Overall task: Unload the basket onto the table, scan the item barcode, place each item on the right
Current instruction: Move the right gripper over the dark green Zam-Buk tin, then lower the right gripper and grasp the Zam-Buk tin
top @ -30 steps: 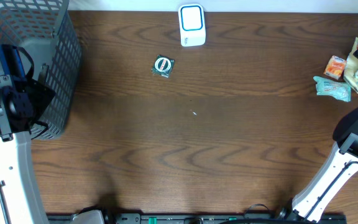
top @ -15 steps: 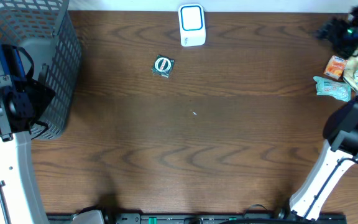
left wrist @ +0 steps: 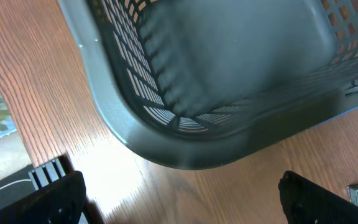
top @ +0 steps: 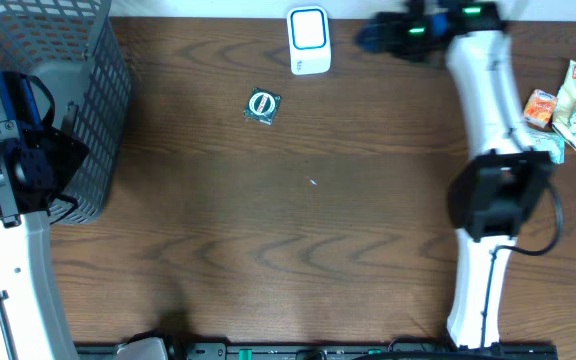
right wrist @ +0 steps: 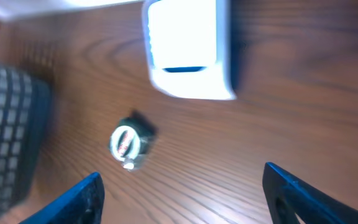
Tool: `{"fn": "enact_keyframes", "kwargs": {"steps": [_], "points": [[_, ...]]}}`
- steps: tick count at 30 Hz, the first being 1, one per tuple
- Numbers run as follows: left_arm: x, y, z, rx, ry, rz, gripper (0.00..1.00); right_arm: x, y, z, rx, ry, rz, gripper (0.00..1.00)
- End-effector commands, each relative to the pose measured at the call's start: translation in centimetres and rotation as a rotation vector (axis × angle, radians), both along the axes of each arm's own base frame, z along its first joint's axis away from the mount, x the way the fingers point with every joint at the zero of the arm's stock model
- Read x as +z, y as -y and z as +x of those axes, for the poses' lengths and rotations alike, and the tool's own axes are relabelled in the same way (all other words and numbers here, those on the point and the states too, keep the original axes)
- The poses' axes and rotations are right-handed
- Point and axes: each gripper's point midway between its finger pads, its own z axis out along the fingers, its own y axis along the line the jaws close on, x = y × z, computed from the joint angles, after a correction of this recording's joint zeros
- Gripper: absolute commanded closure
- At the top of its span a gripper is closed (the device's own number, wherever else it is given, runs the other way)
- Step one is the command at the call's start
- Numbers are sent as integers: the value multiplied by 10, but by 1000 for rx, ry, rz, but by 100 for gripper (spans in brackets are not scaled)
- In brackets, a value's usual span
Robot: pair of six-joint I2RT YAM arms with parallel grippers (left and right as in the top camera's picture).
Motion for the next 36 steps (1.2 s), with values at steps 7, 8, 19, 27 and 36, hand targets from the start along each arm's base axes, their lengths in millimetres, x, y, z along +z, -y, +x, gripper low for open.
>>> {"fn": "enact_keyframes", "kwargs": {"steps": [7, 8, 19, 27, 36], "points": [[1, -2, -3, 17, 5, 7, 2, -2, -116, -3, -123, 232, -293, 10], [1, -2, -3, 17, 5, 7, 2, -8, -131, -6, -134, 246, -305, 10], [1, -2, -3, 17, 5, 7, 2, -84, -206, -23, -61, 274, -359, 17], [1, -2, -3, 17, 5, 7, 3, -132, -187, -31, -105, 172, -452, 12], [1, -2, -3, 17, 5, 7, 2, -152, -176, -34, -236, 84, -419, 12]]}}
